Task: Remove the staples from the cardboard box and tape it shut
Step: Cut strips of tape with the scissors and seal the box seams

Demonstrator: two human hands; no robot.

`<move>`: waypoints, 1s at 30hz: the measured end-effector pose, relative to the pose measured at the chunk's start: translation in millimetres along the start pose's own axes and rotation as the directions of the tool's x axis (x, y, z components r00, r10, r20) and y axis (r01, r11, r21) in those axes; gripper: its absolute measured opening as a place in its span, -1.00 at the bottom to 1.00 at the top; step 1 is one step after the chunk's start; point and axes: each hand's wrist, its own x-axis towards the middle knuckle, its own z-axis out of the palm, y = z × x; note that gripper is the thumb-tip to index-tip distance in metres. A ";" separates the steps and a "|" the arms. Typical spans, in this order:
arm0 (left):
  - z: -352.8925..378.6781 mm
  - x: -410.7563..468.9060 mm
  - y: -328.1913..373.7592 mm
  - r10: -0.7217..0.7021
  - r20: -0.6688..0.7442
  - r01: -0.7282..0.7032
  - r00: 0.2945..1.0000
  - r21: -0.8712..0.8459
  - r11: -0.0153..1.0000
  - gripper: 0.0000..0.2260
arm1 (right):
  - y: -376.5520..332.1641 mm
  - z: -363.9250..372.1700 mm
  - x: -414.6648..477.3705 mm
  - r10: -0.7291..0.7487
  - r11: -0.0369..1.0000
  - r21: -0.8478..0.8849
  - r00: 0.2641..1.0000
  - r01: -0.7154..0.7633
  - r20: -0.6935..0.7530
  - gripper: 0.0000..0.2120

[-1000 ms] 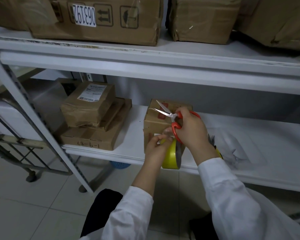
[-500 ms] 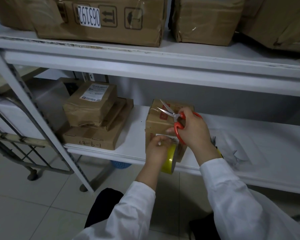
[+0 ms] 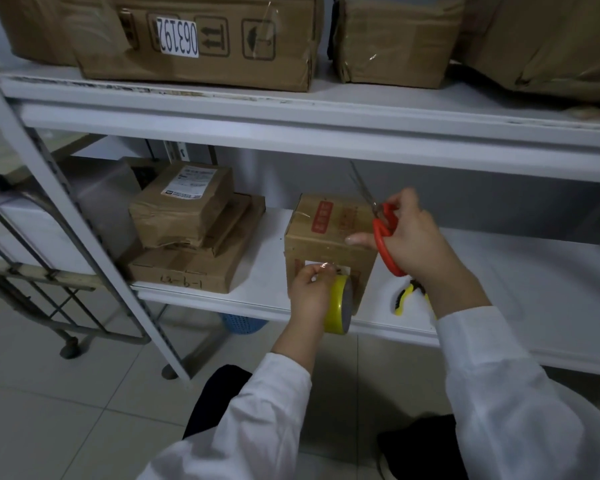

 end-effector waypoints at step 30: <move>-19.7 4.4 18.6 0.116 0.132 -0.143 0.984 0.220 0.965 -0.95 | 40.4 7.7 -28.9 0.420 0.898 -0.045 0.824 -0.437 0.380 -0.55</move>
